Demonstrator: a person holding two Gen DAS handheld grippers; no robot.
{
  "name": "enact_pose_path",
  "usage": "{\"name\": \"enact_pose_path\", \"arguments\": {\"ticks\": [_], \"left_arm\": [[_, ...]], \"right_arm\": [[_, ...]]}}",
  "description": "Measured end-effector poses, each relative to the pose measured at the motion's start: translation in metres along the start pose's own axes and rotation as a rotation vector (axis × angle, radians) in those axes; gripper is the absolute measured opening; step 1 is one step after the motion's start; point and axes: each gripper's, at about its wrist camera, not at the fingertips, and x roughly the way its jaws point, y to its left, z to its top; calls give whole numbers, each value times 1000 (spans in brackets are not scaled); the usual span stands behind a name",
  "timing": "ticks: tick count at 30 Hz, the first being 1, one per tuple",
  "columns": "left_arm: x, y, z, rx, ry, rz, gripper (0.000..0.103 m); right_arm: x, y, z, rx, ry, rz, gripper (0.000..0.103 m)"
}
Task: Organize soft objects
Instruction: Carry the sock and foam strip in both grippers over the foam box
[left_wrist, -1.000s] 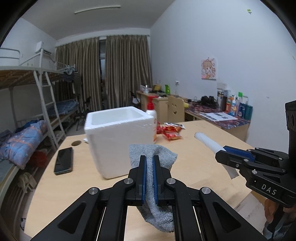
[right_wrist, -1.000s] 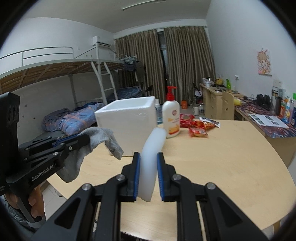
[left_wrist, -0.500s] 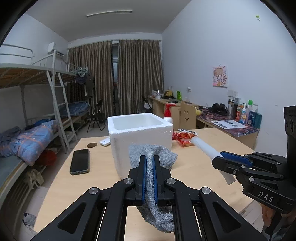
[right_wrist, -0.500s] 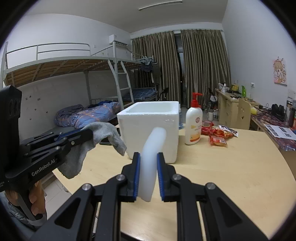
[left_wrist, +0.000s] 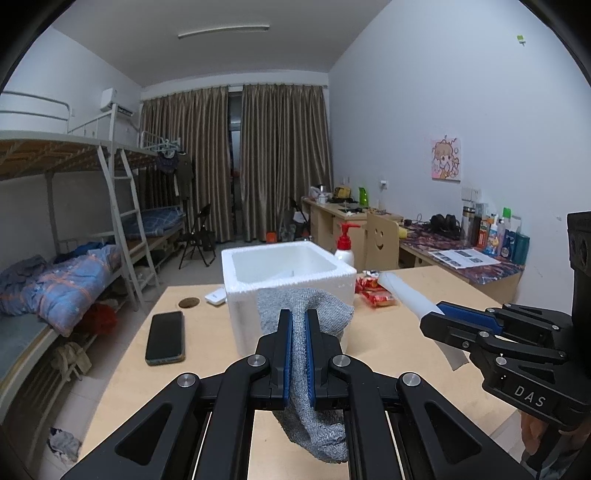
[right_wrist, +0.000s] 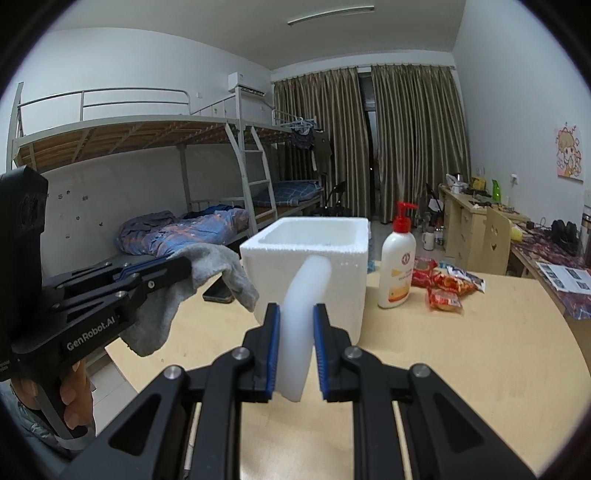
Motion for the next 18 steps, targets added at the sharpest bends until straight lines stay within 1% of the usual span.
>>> {"name": "enact_pose_path", "arguments": {"ticks": [12, 18], "left_arm": [[4, 3, 34, 4, -65, 11, 7], [12, 7, 45, -8, -67, 26, 7]], "right_arm": [[13, -3, 29, -35, -39, 20, 21], [22, -5, 40, -46, -45, 29, 21]]}}
